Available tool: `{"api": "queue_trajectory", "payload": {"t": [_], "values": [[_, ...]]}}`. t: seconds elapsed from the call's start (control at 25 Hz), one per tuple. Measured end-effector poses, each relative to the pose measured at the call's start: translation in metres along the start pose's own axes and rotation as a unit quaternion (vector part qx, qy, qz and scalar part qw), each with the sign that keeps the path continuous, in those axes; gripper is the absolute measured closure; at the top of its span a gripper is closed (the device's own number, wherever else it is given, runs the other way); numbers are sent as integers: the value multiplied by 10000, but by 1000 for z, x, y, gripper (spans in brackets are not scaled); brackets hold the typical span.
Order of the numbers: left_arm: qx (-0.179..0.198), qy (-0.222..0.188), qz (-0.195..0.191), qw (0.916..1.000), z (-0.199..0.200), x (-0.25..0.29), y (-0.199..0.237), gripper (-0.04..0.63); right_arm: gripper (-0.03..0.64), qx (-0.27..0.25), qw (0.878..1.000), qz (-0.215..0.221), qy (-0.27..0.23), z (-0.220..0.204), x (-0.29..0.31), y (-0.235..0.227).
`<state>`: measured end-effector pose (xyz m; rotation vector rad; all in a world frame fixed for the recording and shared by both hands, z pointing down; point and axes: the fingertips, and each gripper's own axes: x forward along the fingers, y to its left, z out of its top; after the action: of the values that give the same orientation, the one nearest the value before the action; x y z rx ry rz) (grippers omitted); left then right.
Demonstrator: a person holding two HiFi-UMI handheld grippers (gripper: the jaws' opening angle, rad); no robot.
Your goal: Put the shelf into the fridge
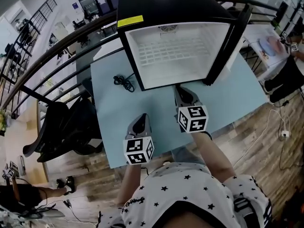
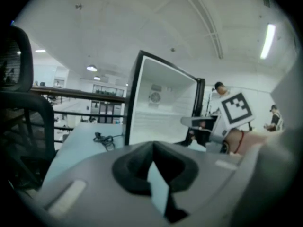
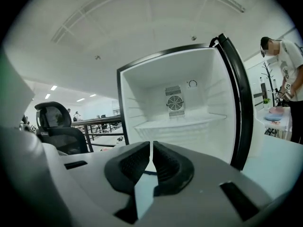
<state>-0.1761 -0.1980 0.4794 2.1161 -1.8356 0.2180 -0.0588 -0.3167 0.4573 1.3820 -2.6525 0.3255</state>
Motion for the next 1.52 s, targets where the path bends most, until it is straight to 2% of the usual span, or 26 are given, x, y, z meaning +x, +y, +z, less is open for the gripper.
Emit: {"api": "queue_trajectory", "payload": {"t": [0.24,0.56,0.68,0.92,1.16,1.52], "values": [[47,41,-226,9997,-19,-30,-16,589,584,40,9994,338,-82,-11,-61,38],[100,-75,-400,9991,-29,-70,-41,589,588,112,9990,419,-97,-28,-123,62],[52,-127,-365,9992,-33,-85,-50,589,589,93,9983,558,-148,-29,-141,73],[-297,-113,-265,9991,-48,-115,-71,589,589,-2,9962,852,-171,-33,-183,87],[-300,-156,-136,9993,-60,-148,-106,589,589,-94,9945,1035,-123,-43,-241,90],[-290,-98,-102,9995,-89,-199,-155,589,589,97,9928,1181,-175,-61,-313,92]]}}
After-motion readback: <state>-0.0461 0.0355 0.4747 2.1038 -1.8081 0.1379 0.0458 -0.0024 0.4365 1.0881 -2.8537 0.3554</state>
